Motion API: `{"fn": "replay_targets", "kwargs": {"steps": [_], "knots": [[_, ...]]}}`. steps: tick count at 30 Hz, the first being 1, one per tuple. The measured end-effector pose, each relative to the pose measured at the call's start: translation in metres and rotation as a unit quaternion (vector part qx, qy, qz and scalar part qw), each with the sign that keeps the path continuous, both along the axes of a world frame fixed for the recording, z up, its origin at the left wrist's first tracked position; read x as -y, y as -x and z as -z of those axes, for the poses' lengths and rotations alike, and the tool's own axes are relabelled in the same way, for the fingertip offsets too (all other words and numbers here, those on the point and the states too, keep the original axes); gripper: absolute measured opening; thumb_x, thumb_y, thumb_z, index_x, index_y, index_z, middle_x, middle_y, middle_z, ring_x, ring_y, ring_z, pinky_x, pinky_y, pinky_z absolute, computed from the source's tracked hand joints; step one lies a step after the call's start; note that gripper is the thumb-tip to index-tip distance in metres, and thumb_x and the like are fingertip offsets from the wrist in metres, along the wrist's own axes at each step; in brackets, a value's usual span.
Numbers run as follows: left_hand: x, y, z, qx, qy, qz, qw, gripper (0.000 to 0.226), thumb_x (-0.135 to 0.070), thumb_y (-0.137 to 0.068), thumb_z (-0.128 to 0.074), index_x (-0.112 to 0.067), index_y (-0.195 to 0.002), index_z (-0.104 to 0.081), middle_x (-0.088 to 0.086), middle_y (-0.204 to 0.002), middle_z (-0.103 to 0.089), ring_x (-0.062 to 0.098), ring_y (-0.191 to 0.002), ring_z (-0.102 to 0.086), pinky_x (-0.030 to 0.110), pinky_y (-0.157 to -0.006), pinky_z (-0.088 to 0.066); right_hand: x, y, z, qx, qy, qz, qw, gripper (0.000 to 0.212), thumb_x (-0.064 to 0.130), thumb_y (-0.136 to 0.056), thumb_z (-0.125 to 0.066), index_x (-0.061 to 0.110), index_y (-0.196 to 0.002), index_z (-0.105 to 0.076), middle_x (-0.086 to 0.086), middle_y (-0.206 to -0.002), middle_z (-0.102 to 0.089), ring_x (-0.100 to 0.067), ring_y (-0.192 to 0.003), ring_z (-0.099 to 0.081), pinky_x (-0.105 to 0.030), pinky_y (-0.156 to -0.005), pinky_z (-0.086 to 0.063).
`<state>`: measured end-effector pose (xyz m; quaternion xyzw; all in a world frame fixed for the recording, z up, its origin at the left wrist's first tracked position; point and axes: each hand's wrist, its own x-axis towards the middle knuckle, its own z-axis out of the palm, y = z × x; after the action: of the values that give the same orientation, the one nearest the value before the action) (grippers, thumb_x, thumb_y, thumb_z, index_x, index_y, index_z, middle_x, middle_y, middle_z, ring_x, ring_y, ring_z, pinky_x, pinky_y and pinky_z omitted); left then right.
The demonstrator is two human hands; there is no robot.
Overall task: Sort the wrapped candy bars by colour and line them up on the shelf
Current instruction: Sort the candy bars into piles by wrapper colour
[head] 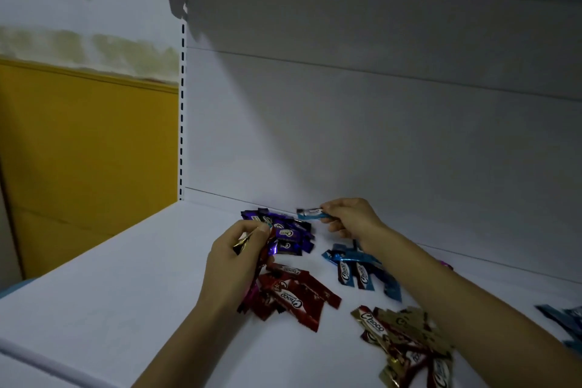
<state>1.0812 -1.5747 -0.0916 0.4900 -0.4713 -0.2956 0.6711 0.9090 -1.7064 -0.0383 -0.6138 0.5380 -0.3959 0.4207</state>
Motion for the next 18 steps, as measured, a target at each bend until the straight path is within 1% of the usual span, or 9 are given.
{"fn": "replay_targets", "kwargs": {"steps": [3,6,8,9,11,13,15,16,18], "knots": [[-0.001,0.003,0.002,0.089,0.014,-0.007,0.996,0.014,-0.036,-0.091,-0.058,-0.036,-0.081,-0.068,-0.012,-0.078,-0.07,0.001,-0.071,-0.064,0.017,-0.062,-0.045,0.003,0.036,0.011,-0.098,0.03,0.011,0.995,0.016,0.008,-0.093,-0.056,0.005,-0.098,-0.071,-0.002,-0.074,-0.064,-0.008,-0.056,-0.053,-0.014,-0.046,-0.042],[-0.002,0.008,0.003,0.145,0.02,0.006,0.989,0.013,-0.036,-0.09,-0.06,-0.043,-0.082,-0.066,-0.02,-0.081,-0.07,-0.001,-0.075,-0.066,0.016,-0.061,-0.049,0.004,0.063,0.027,-0.212,0.067,0.019,0.975,0.014,0.016,-0.089,-0.064,0.011,-0.099,-0.072,-0.001,-0.091,-0.068,-0.01,-0.077,-0.059,-0.02,-0.069,-0.047],[-0.004,0.009,0.006,0.182,0.025,0.005,0.983,0.009,-0.041,-0.089,-0.059,-0.048,-0.094,-0.063,-0.02,-0.081,-0.07,-0.002,-0.077,-0.066,0.018,-0.062,-0.051,0.002,0.07,0.035,-0.3,0.116,0.04,0.946,0.018,0.024,-0.086,-0.068,0.019,-0.103,-0.069,0.0,-0.102,-0.063,-0.014,-0.09,-0.059,-0.027,-0.077,-0.046],[-0.005,0.009,0.007,0.213,0.025,0.0,0.977,0.02,-0.048,-0.087,-0.056,-0.048,-0.106,-0.059,-0.018,-0.081,-0.071,0.001,-0.076,-0.067,0.022,-0.063,-0.053,-0.002,0.07,0.036,-0.322,0.155,0.052,0.933,0.02,0.027,-0.085,-0.068,0.021,-0.104,-0.067,0.001,-0.102,-0.06,-0.014,-0.091,-0.057,-0.027,-0.077,-0.045],[-0.006,0.009,0.009,0.28,0.02,-0.011,0.96,0.053,-0.063,-0.078,-0.049,-0.045,-0.129,-0.043,-0.012,-0.086,-0.071,0.007,-0.076,-0.068,0.03,-0.068,-0.056,-0.015,0.061,0.032,-0.301,0.215,0.036,0.928,0.021,0.037,-0.086,-0.065,0.021,-0.1,-0.067,0.002,-0.099,-0.059,-0.011,-0.089,-0.058,-0.028,-0.077,-0.047],[-0.007,0.011,0.009,0.301,0.024,-0.027,0.953,0.07,-0.071,-0.073,-0.044,-0.045,-0.136,-0.03,-0.01,-0.093,-0.071,0.008,-0.077,-0.068,0.033,-0.071,-0.058,-0.036,0.04,0.022,-0.212,0.182,-0.038,0.959,0.041,0.054,-0.083,-0.06,0.016,-0.091,-0.07,0.001,-0.091,-0.068,-0.005,-0.08,-0.063,-0.03,-0.079,-0.052],[-0.009,0.011,0.009,0.299,0.037,-0.035,0.953,0.074,-0.072,-0.071,-0.044,-0.048,-0.138,-0.023,-0.012,-0.095,-0.07,0.007,-0.075,-0.068,0.033,-0.069,-0.059,-0.06,0.018,0.011,-0.148,0.111,-0.116,0.976,0.059,0.073,-0.07,-0.051,0.019,-0.082,-0.072,0.003,-0.08,-0.071,0.001,-0.067,-0.064,-0.027,-0.07,-0.051],[-0.01,0.012,0.008,0.303,0.045,-0.039,0.951,0.073,-0.071,-0.071,-0.045,-0.052,-0.137,-0.021,-0.014,-0.094,-0.069,0.006,-0.074,-0.068,0.032,-0.067,-0.059,-0.069,0.008,0.007,-0.141,0.083,-0.149,0.975,0.058,0.076,-0.065,-0.05,0.025,-0.078,-0.072,0.005,-0.078,-0.071,0.002,-0.065,-0.064,-0.023,-0.066,-0.048],[-0.01,0.011,0.009,0.308,0.05,-0.048,0.949,0.07,-0.063,-0.076,-0.052,-0.056,-0.134,-0.013,-0.014,-0.093,-0.068,0.006,-0.072,-0.067,0.031,-0.066,-0.059,-0.082,-0.006,0.0,-0.137,0.054,-0.205,0.968,0.042,0.069,-0.068,-0.059,0.03,-0.074,-0.072,0.007,-0.082,-0.072,-0.003,-0.074,-0.066,-0.021,-0.064,-0.044]]}}
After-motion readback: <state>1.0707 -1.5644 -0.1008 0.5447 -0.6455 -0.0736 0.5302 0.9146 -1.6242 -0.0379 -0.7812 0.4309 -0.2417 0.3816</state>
